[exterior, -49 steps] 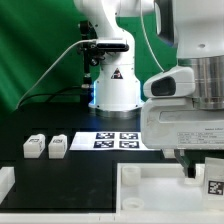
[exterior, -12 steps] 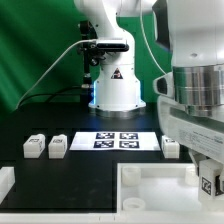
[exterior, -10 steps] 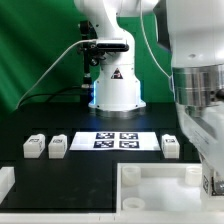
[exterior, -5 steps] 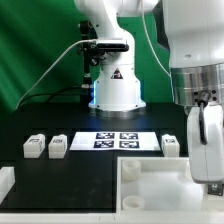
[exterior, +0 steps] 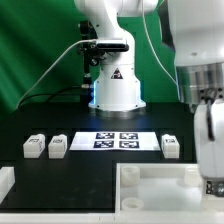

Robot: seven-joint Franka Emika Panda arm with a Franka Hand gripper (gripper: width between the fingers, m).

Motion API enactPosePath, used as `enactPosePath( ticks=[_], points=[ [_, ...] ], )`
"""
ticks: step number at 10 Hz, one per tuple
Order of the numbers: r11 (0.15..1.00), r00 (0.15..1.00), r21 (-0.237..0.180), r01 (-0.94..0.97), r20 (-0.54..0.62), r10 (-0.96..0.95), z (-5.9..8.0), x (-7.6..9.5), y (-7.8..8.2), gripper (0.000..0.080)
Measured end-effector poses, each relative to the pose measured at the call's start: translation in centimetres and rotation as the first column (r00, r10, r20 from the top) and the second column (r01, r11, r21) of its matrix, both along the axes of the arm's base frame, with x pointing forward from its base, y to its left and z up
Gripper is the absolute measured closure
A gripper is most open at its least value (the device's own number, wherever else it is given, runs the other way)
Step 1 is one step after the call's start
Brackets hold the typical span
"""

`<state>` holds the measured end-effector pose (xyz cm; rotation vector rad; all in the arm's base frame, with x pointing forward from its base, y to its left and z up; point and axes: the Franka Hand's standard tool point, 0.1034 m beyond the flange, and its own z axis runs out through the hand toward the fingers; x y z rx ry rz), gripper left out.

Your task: Assemble one leg

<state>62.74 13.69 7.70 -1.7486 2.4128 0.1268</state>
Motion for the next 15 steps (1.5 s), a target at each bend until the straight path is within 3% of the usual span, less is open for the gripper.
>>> enactPosePath(
  ticks=[3,15],
  points=[
    [0.999,0.999,0.013,-0.03,0.018,0.03,1.77,-0.52,0.88,0.0151],
    [0.999,0.999,0.009,-0.043,0.014,0.043,1.33,-0.67,0.89,0.0151]
  ],
)
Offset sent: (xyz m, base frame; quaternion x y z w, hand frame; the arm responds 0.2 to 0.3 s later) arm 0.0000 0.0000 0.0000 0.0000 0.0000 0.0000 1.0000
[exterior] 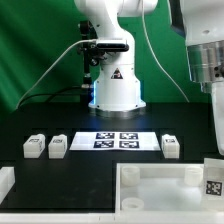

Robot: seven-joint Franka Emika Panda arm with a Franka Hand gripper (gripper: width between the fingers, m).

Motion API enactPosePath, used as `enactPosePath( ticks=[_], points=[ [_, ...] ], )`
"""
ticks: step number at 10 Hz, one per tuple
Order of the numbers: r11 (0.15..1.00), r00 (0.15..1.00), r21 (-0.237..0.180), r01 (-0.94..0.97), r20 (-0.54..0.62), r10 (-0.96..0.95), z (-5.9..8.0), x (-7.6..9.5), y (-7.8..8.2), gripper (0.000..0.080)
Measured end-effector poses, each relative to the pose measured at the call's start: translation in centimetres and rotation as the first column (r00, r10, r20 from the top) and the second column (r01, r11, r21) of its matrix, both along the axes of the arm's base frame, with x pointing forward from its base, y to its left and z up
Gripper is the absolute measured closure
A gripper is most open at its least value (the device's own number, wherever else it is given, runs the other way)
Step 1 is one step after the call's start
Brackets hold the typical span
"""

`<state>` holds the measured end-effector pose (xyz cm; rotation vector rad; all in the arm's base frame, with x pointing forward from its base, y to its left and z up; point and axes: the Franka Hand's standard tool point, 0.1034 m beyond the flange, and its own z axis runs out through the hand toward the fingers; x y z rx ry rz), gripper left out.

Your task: Assemble one leg

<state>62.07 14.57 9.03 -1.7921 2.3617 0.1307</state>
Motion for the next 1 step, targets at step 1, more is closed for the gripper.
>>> enactPosePath(
  ticks=[1],
  points=[
    [1.0,1.0,0.0,0.0,0.0,0.0,-0.01,-0.01,0.0,0.0151]
  ],
)
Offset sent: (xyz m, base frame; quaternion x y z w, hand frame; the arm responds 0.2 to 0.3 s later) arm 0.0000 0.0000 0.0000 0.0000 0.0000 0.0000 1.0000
